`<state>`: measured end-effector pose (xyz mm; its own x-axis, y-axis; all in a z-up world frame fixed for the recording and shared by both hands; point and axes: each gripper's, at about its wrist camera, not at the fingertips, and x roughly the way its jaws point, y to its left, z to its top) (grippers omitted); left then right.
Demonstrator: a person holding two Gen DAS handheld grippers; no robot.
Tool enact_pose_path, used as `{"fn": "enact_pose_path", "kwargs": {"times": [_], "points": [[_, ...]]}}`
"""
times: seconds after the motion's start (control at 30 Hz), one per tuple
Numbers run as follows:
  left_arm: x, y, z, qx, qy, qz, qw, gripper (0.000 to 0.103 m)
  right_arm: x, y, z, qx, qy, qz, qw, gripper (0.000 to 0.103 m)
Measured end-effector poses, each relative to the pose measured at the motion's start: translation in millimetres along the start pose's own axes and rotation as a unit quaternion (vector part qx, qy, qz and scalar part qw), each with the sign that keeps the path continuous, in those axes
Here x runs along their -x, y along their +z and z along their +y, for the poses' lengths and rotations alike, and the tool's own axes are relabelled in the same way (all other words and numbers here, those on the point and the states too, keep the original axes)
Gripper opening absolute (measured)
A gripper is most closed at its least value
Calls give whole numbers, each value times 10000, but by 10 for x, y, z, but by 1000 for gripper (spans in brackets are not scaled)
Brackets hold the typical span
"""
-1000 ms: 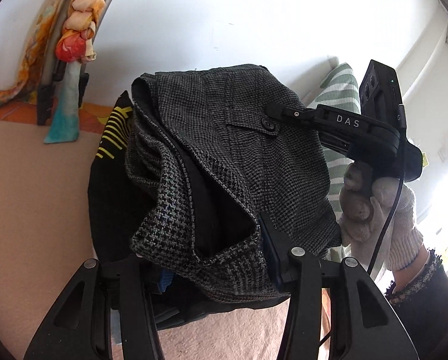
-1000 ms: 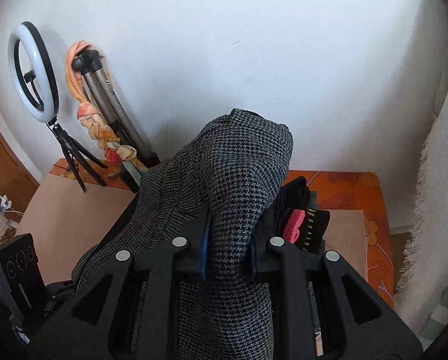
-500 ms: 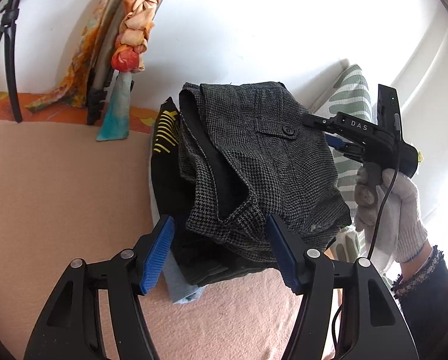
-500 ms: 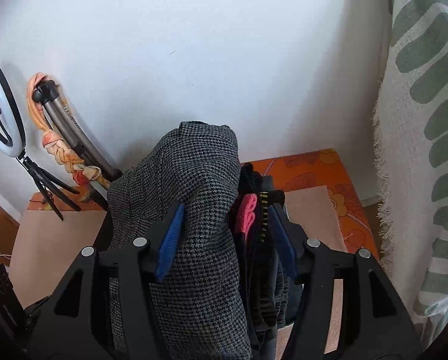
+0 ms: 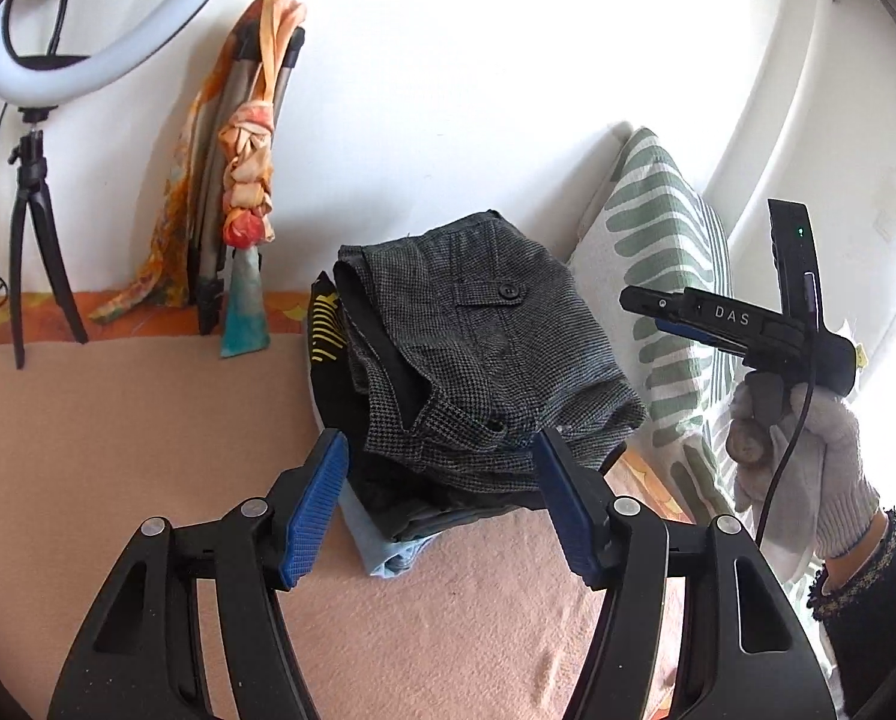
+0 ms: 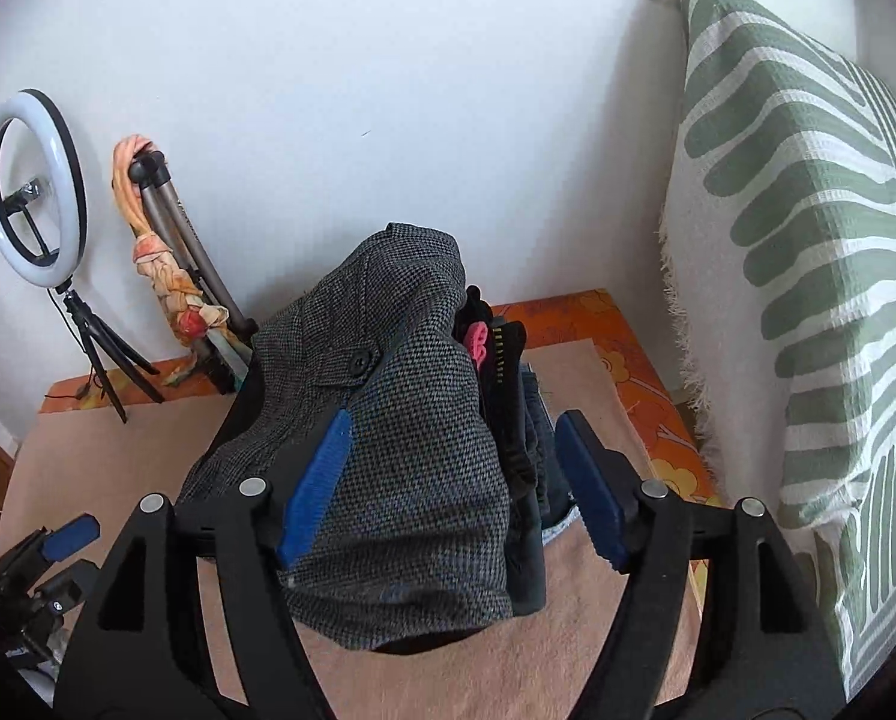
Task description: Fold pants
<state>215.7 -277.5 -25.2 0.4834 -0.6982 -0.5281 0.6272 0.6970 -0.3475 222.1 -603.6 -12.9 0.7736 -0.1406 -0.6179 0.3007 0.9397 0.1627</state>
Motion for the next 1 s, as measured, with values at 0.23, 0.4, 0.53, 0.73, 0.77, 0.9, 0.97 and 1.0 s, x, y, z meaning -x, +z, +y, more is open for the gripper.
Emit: {"fn": "enact_pose_path", "kwargs": {"times": [0.23,0.4,0.53,0.73,0.77,0.9,0.97,1.0], "points": [[386,-37,-142,-370,52,-152,9992,80,446,-313,305,119,-224,-273,9993,81],[644,-120,-192,-643,138,-275,9975,82,658,-545,497,107,-361,-432,9984,95],[811,-187,-184,-772,174,-364,9962,84,818,-704,683,242,-558,-573,9965,95],[961,-295,-177,-1011,453,-410,9930,84,986,-929,900,323,-742,-750,9939,102],[984,-310,-177,-1054,501,-417,9923,84,1017,-962,923,318,-745,-793,9936,102],[1070,-366,-171,-1165,660,-496,9898,85,1123,-1117,988,226,-697,-941,9929,103],[1107,-392,-157,-1139,749,-558,9891,93,1148,-1201,1013,184,-697,-975,9926,103],[1123,-404,-148,-1112,771,-589,9891,95,1152,-1241,1026,178,-697,-986,9925,103]]}}
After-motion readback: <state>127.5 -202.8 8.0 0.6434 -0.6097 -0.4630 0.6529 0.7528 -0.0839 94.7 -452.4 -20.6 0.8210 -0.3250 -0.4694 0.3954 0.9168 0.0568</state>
